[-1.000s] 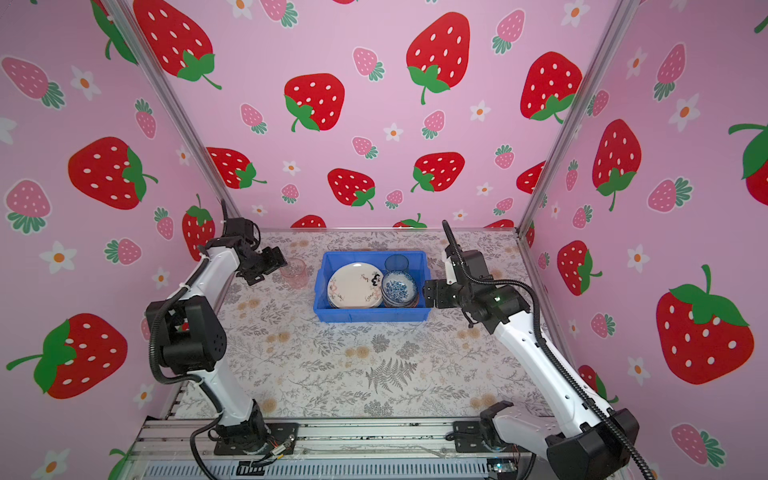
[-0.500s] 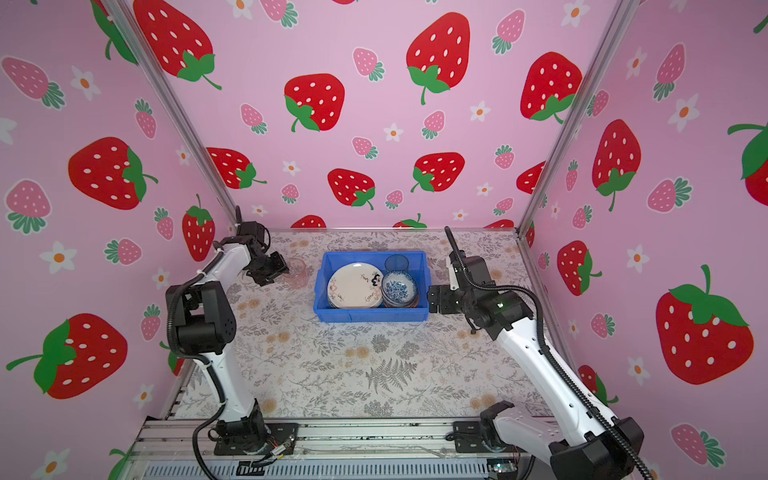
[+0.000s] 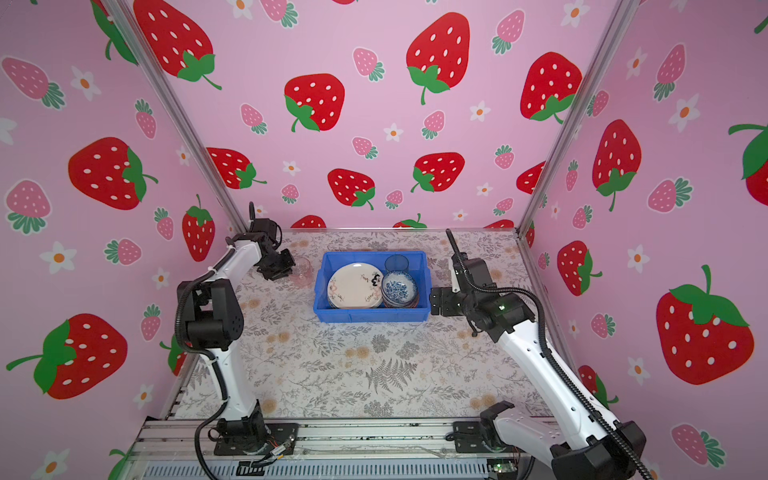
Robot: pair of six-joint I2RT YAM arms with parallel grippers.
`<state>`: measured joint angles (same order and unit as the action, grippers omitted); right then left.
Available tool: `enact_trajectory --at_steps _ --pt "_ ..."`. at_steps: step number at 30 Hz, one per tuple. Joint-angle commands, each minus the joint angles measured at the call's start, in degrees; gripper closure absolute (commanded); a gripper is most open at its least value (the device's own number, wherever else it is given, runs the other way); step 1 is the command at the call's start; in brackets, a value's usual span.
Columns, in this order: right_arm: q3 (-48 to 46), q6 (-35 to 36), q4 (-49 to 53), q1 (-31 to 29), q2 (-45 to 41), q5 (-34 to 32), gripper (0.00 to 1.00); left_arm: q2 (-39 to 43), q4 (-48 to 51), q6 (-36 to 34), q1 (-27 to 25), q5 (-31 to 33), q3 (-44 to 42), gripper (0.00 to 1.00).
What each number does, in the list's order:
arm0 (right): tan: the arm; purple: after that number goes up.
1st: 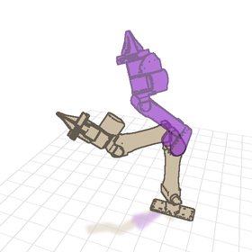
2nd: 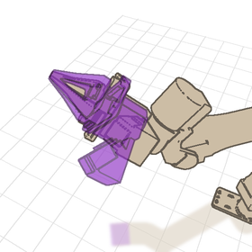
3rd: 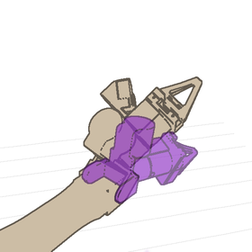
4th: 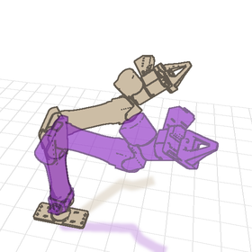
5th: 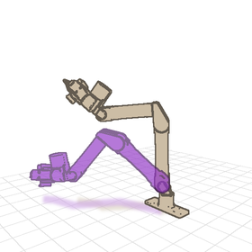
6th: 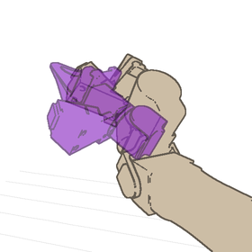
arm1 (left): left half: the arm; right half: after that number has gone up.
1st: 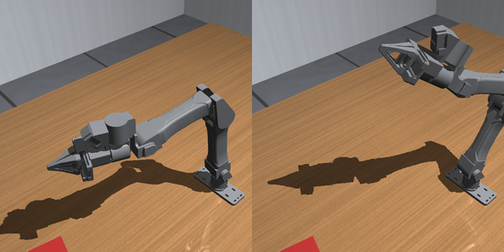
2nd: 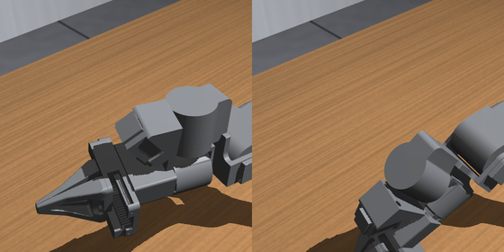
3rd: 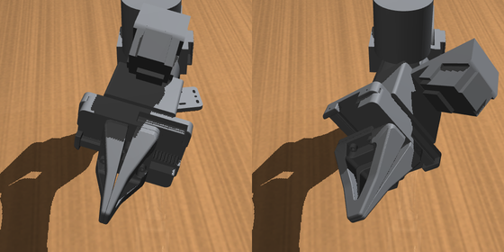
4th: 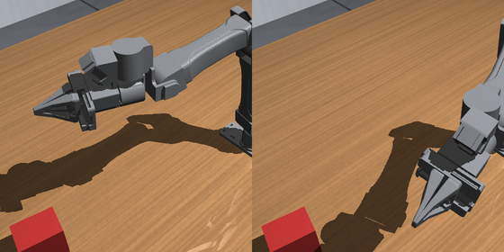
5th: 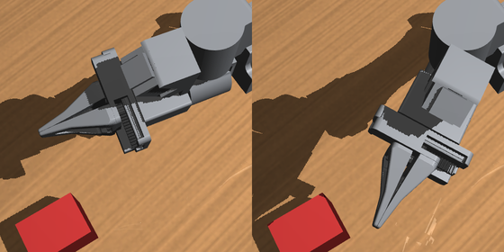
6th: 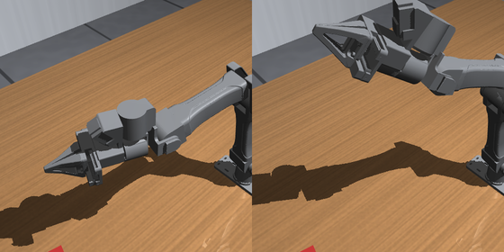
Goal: Place the mixed dishes into the plastic bin
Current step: 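Grasp the pink-rimmed clear cup with the left gripper and lift it, then carry the pink-rimmed cup over the bin with the left gripper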
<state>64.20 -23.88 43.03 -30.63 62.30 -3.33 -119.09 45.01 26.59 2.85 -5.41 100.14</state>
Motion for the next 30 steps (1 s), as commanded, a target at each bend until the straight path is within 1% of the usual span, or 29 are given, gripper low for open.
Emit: enact_trajectory --at_steps 1,4,8,10,11,16,20,25,27,30 --pt "-1.0 -0.1 1.8 -0.2 -1.5 -1.4 0.06 -1.3 1.7 -0.4 -0.4 1.2 2.4 0.85" --pt "-1.4 -0.3 1.9 -0.2 -2.2 -1.4 0.06 -1.8 2.4 -0.8 -0.4 1.3 3.0 0.86" --pt "-2.0 -0.8 2.3 -0.2 -3.3 -1.6 0.06 -2.5 3.8 -1.3 -0.5 1.5 4.0 0.9" --pt "-2.2 -1.0 2.6 -0.2 -4.0 -1.8 0.06 -2.4 4.5 -1.7 -0.5 1.7 4.5 0.93" --pt "-2.2 -1.1 2.8 -0.2 -4.4 -1.9 0.06 -2.0 4.9 -1.6 -0.5 1.8 4.8 0.99" --pt "-1.9 -1.5 4.1 -0.2 -5.8 -2.6 0.06 1.8 6.9 -1.3 -0.5 1.9 7.6 1.0" --pt "-1.4 -1.8 5.2 -0.2 -6.7 -3.2 0.06 7.0 6.5 -0.2 -1.3 1.3 9.3 1.0" --pt "-0.9 -2.4 6.2 -0.2 -7.7 -3.5 0.05 10.6 6.4 0.2 -4.5 -2.0 13.2 1.0" --pt "-0.6 -2.7 6.6 -0.2 -7.9 -3.5 0.05 11.0 5.4 -0.5 -6.8 -5.1 15.3 1.0" --pt "-0.1 -3.0 7.2 -0.2 -7.9 -3.5 0.05 10.4 4.6 -1.7 -11.0 -7.6 18.5 1.0"
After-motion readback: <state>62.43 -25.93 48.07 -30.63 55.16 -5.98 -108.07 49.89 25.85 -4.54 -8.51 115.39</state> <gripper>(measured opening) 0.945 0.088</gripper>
